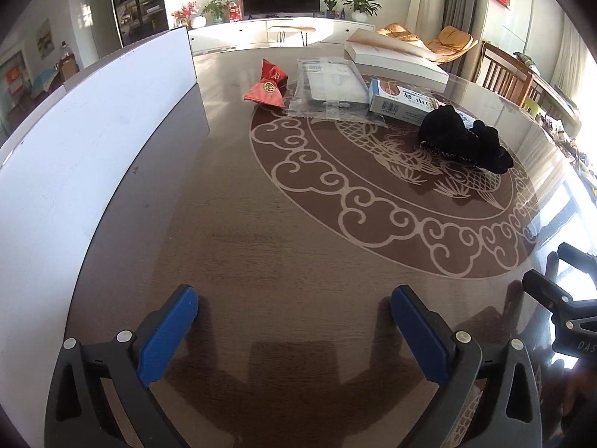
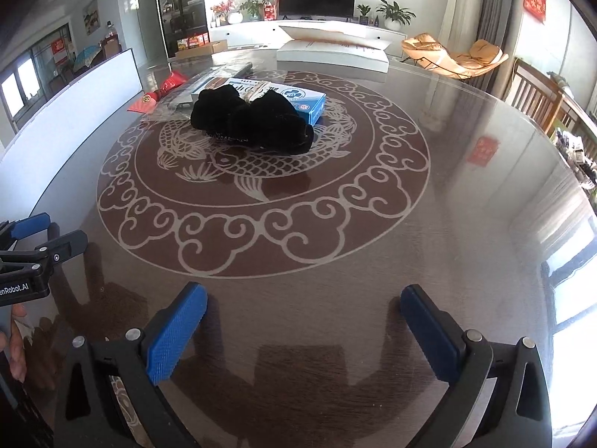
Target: Organize objects
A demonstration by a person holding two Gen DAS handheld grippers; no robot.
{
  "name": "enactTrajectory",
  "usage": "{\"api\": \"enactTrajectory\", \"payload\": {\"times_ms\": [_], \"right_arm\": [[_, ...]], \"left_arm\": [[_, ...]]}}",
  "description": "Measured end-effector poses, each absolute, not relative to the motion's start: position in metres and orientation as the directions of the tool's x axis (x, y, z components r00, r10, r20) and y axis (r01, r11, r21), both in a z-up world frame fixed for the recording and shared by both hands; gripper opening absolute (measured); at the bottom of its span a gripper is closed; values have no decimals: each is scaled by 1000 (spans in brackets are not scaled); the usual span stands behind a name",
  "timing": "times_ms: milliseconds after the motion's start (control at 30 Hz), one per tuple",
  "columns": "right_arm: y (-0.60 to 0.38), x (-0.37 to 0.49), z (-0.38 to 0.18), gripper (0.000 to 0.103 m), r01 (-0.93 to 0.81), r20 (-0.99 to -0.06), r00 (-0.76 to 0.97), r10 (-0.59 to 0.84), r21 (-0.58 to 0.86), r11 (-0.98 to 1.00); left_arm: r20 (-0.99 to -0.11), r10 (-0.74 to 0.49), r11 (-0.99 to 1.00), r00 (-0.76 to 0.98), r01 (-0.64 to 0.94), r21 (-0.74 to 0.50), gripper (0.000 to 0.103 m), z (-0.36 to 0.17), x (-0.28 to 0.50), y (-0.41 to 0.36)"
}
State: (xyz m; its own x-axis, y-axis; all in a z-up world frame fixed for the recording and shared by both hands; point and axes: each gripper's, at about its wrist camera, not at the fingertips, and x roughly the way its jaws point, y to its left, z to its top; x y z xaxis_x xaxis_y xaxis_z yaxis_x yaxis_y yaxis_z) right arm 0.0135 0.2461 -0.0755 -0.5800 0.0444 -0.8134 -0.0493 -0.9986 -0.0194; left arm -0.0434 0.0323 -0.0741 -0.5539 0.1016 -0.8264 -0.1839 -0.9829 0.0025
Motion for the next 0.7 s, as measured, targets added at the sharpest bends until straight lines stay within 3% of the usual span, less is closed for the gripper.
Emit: {"api": "enactTrajectory", "payload": {"times_ms": [700], "right_arm": [[246, 13, -76, 103, -49, -813, -580, 44, -19, -999]], "left_arm": [[-813, 98, -986, -574, -169, 1, 103, -76, -47, 36]]}}
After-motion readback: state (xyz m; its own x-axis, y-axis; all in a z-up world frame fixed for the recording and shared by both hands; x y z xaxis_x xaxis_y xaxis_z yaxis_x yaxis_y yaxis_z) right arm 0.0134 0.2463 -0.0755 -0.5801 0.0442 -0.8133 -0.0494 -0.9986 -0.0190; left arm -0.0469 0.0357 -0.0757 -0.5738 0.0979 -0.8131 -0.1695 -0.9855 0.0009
